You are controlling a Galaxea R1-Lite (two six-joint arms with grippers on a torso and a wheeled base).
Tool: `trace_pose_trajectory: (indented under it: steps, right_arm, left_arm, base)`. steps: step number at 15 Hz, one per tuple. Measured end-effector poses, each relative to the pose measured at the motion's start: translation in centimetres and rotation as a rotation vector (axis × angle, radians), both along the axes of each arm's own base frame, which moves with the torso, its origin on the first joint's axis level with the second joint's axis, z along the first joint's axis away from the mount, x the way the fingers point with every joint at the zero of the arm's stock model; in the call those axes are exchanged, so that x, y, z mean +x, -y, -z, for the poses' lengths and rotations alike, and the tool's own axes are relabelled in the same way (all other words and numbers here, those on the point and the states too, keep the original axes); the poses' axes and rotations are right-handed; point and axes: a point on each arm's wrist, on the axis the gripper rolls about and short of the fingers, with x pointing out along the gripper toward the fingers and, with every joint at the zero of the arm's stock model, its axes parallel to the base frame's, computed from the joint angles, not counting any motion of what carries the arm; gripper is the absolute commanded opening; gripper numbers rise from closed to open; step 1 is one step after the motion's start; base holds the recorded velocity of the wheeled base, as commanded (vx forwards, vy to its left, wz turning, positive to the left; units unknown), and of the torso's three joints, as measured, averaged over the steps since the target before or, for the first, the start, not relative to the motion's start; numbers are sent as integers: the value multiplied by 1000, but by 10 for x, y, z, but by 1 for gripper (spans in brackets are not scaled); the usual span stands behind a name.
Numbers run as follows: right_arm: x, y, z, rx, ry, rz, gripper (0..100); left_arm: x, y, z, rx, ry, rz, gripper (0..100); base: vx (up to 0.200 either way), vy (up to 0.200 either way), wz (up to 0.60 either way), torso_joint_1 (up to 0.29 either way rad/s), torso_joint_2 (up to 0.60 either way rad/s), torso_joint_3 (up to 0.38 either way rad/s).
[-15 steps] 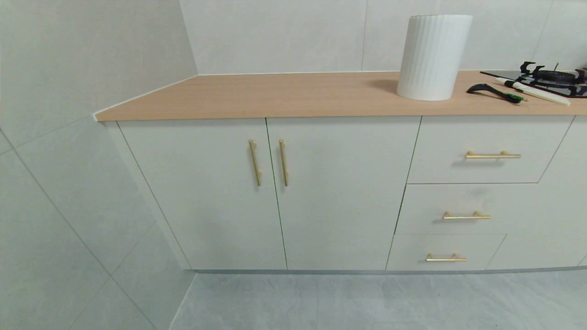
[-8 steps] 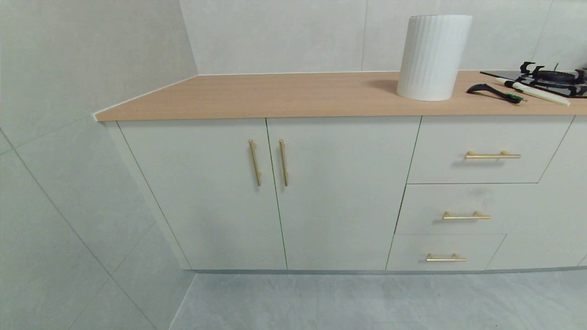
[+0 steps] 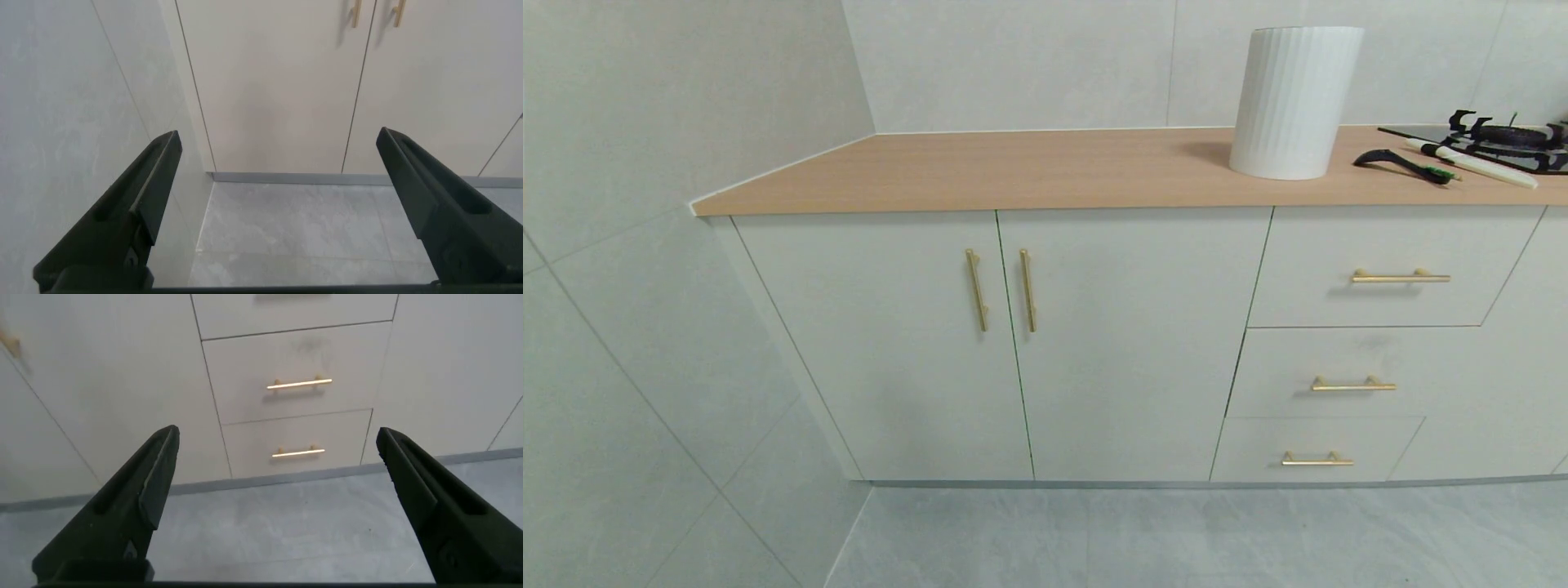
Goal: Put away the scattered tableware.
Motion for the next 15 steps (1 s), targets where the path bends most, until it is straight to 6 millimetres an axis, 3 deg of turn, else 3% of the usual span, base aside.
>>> trace_pose_trajectory:
  steps: [11, 15]
  right_arm:
    - [0, -1, 2, -49, -14, -53, 100]
    - [0, -1, 2, -49, -15, -53, 100]
  left_arm:
    - [0, 0, 0, -18, 3, 2, 100]
    - [0, 0, 0, -20, 2, 3, 100]
  base:
    - [0, 0, 0, 0, 0, 0]
    - [0, -200, 0, 7, 0, -1]
